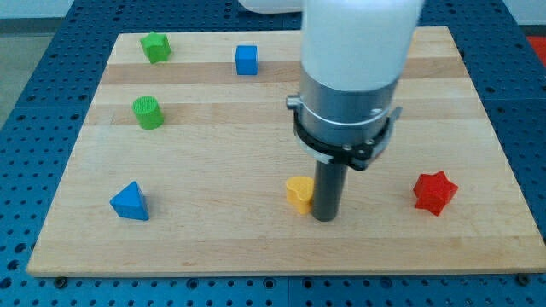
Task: Push the yellow heart close to the blue cube
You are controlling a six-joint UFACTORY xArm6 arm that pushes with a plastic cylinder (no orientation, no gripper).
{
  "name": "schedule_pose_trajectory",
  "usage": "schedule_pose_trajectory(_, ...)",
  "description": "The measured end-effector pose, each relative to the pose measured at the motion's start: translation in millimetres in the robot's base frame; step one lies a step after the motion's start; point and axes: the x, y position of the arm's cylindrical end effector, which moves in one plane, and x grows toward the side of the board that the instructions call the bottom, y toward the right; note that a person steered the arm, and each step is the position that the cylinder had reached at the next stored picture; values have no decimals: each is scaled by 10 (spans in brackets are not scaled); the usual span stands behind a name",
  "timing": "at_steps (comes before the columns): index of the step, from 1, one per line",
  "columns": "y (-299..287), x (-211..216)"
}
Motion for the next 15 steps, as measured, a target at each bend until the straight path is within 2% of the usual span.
schedule_pose_trajectory(2, -464, 4)
schedule_pose_trajectory(5, -549, -256)
schedule_pose_trajectory(6, -544, -389)
schedule_pose_trajectory(10, -546, -1425)
schedule_pose_trajectory(11, -644, -1578)
schedule_pose_trajectory(13, -913, -1603)
schedule_pose_trajectory(15, -853, -1892)
